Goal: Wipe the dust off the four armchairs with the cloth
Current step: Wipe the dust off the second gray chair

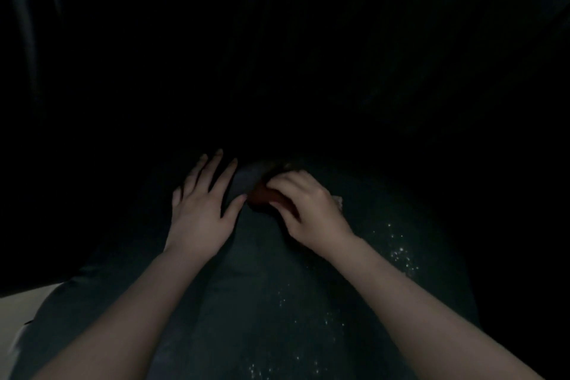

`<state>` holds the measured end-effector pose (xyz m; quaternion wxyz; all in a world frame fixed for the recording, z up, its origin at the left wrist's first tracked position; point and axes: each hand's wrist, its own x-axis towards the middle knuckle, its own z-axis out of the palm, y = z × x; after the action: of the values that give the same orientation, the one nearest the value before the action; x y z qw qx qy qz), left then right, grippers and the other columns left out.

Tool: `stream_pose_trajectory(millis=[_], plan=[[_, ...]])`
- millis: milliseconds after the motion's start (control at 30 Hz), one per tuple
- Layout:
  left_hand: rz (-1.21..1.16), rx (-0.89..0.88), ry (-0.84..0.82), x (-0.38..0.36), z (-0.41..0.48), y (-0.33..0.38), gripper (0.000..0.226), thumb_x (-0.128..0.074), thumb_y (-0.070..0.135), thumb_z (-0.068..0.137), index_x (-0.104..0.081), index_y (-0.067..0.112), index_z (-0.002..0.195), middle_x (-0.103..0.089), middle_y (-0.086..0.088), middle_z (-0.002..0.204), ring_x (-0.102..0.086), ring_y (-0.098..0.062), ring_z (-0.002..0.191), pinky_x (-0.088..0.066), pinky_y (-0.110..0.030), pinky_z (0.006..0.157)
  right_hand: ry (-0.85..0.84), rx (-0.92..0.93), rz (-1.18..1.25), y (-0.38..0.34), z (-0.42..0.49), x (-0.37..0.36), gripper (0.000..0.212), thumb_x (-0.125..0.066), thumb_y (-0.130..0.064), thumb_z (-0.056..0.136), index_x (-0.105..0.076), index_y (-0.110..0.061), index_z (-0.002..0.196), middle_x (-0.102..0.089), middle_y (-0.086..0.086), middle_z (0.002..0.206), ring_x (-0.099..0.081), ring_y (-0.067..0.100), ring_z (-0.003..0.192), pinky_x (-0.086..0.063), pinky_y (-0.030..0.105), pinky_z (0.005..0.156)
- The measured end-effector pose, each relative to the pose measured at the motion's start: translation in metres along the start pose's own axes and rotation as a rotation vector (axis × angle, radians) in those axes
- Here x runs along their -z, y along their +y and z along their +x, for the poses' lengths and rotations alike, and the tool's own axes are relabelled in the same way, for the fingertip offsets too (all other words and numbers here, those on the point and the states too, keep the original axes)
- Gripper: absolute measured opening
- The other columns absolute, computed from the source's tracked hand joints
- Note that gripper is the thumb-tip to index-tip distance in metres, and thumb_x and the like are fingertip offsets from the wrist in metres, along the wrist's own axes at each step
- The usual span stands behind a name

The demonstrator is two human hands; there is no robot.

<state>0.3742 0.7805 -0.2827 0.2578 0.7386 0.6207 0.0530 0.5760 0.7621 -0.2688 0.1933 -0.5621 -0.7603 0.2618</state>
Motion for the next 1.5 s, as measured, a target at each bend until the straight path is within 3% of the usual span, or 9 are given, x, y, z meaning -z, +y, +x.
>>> stream_pose_trajectory(millis=[67, 167, 300, 400, 667, 900, 1000, 1200, 1500], plan=[[-0.028, -0.02, -0.008, 0.004, -0.002, 0.0, 0.075, -0.02, 0.067, 0.089, -0.023, 0.033, 0.155, -0.007, 0.01, 0.164, 0.0, -0.01, 0.15, -0.012, -0.047, 0.117, 0.008, -0.004, -0.039, 0.012, -0.022, 0.014, 0.028, -0.072, -0.006, 0.086, -0.068, -0.006, 0.114, -0.067, 0.007, 0.113, -0.054, 0.02, 0.108, -0.039, 0.021, 0.097], [-0.042, -0.066, 0.015, 0.009, -0.01, -0.004, 0.072, -0.025, 0.063, 0.092, -0.026, 0.029, 0.155, -0.01, 0.009, 0.164, -0.003, -0.01, 0.149, -0.012, -0.043, 0.116, 0.195, -0.237, -0.135, 0.051, -0.036, 0.041, 0.027, -0.068, -0.004, 0.088, -0.067, -0.006, 0.115, -0.066, 0.011, 0.112, -0.058, 0.028, 0.107, -0.045, 0.034, 0.096], [-0.017, -0.101, 0.098, 0.009, -0.036, -0.011, 0.066, -0.032, 0.054, 0.095, -0.039, 0.019, 0.15, -0.028, 0.0, 0.16, -0.018, -0.017, 0.146, -0.022, -0.042, 0.109, 0.358, -0.511, -0.138, 0.071, -0.024, 0.046, 0.028, -0.06, -0.007, 0.095, -0.063, -0.005, 0.123, -0.062, 0.016, 0.113, -0.058, 0.031, 0.106, -0.047, 0.038, 0.092], [-0.009, -0.085, 0.137, 0.006, -0.056, -0.015, 0.061, -0.036, 0.049, 0.096, -0.045, 0.015, 0.147, -0.036, -0.003, 0.156, -0.025, -0.02, 0.144, -0.027, -0.044, 0.108, 0.332, -0.416, -0.122, 0.04, -0.014, 0.015, 0.028, -0.062, -0.004, 0.091, -0.065, -0.006, 0.118, -0.062, 0.015, 0.112, -0.057, 0.033, 0.104, -0.046, 0.038, 0.091], [0.011, -0.006, 0.168, 0.001, -0.103, -0.029, 0.059, -0.039, 0.045, 0.096, -0.048, 0.013, 0.144, -0.038, -0.004, 0.155, -0.03, -0.023, 0.141, -0.032, -0.05, 0.108, -0.006, 0.008, -0.064, -0.008, -0.094, -0.014, 0.031, -0.072, -0.005, 0.086, -0.066, -0.004, 0.117, -0.064, 0.01, 0.118, -0.058, 0.026, 0.104, -0.046, 0.033, 0.098], [0.027, 0.034, 0.155, -0.009, -0.139, -0.04, 0.059, -0.039, 0.045, 0.095, -0.049, 0.012, 0.144, -0.036, -0.003, 0.156, -0.03, -0.024, 0.142, -0.034, -0.051, 0.106, 0.306, -0.34, -0.11, 0.001, -0.054, -0.015, 0.031, -0.066, 0.0, 0.087, -0.064, 0.0, 0.118, -0.063, 0.016, 0.117, -0.056, 0.034, 0.109, -0.047, 0.045, 0.097], [0.029, 0.035, 0.158, -0.013, -0.142, -0.041, 0.059, -0.038, 0.045, 0.096, -0.048, 0.013, 0.144, -0.034, -0.003, 0.157, -0.027, -0.023, 0.143, -0.031, -0.049, 0.108, 0.29, -0.221, -0.091, -0.032, -0.042, -0.043, 0.03, -0.065, -0.002, 0.085, -0.066, -0.001, 0.115, -0.064, 0.016, 0.113, -0.057, 0.034, 0.104, -0.046, 0.041, 0.097], [-0.001, 0.014, 0.111, -0.01, -0.143, -0.047, 0.062, -0.033, 0.048, 0.096, -0.044, 0.016, 0.147, -0.029, -0.001, 0.16, -0.022, -0.019, 0.146, -0.026, -0.046, 0.113, -0.012, 0.087, -0.055, -0.05, -0.108, -0.051, 0.03, -0.07, -0.007, 0.088, -0.066, -0.003, 0.118, -0.064, 0.012, 0.119, -0.059, 0.029, 0.106, -0.052, 0.04, 0.093], [0.03, 0.046, 0.138, -0.004, -0.176, -0.068, 0.06, -0.033, 0.046, 0.097, -0.047, 0.013, 0.145, -0.035, -0.005, 0.157, -0.027, -0.023, 0.144, -0.027, -0.044, 0.112, 0.246, -0.259, -0.137, -0.056, -0.048, -0.051, 0.033, -0.067, -0.001, 0.086, -0.064, -0.002, 0.119, -0.063, 0.017, 0.118, -0.055, 0.036, 0.111, -0.044, 0.041, 0.099]])
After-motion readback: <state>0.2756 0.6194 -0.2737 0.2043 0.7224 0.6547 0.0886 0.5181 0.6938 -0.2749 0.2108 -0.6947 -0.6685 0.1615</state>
